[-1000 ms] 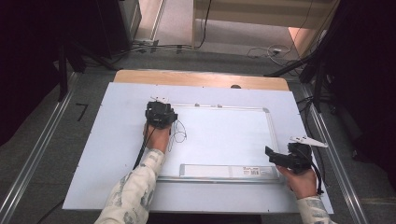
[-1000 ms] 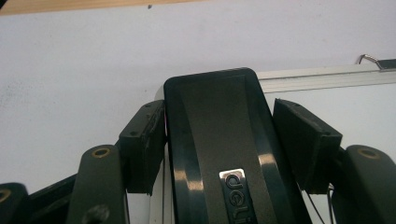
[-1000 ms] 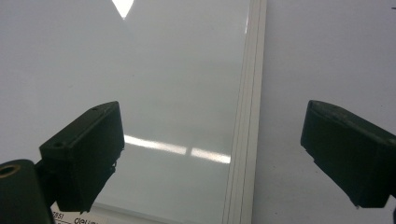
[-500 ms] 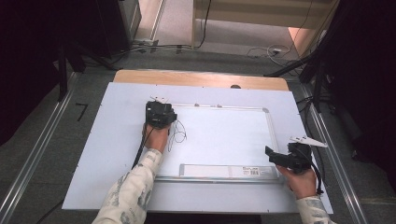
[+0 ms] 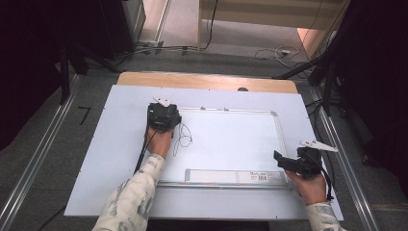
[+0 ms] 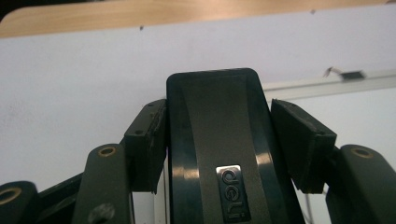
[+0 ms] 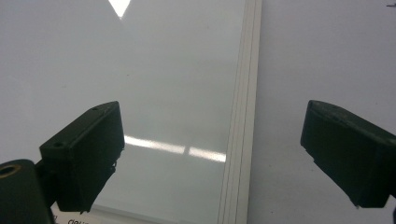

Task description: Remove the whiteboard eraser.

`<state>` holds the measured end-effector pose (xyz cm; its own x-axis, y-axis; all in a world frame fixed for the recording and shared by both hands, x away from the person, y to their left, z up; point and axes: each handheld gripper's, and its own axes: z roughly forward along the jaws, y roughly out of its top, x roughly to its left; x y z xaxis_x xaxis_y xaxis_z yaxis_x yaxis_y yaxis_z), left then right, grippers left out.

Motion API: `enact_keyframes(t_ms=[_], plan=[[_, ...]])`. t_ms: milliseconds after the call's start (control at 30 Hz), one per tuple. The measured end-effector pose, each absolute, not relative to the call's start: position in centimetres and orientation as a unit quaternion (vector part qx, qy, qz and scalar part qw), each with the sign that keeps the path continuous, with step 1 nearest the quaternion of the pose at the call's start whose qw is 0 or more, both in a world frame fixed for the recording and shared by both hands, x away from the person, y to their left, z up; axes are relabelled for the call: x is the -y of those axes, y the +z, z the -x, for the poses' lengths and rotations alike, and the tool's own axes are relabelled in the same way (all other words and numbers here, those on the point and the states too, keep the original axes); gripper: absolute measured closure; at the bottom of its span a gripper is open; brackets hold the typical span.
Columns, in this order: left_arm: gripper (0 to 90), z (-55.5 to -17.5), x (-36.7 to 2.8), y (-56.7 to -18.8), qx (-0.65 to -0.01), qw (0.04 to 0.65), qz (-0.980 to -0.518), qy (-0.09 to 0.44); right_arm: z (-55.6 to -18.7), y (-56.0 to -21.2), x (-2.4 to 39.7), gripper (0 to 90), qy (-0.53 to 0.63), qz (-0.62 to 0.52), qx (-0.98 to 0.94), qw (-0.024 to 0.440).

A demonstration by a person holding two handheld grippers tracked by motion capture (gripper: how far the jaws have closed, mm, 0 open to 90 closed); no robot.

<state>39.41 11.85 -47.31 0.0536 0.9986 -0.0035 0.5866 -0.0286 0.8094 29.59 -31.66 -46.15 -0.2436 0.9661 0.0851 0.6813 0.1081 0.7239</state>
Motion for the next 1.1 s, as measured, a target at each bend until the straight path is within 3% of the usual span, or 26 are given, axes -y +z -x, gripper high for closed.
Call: enact_keyframes(t_ms=[1100], plan=[[39.9, -32.9, -10.7, -45.9, -0.548, 0.365, -0.7, 0.276, -29.6, -46.3, 31.4, 4.9, 0.331, -0.575, -0.718, 0.211]])
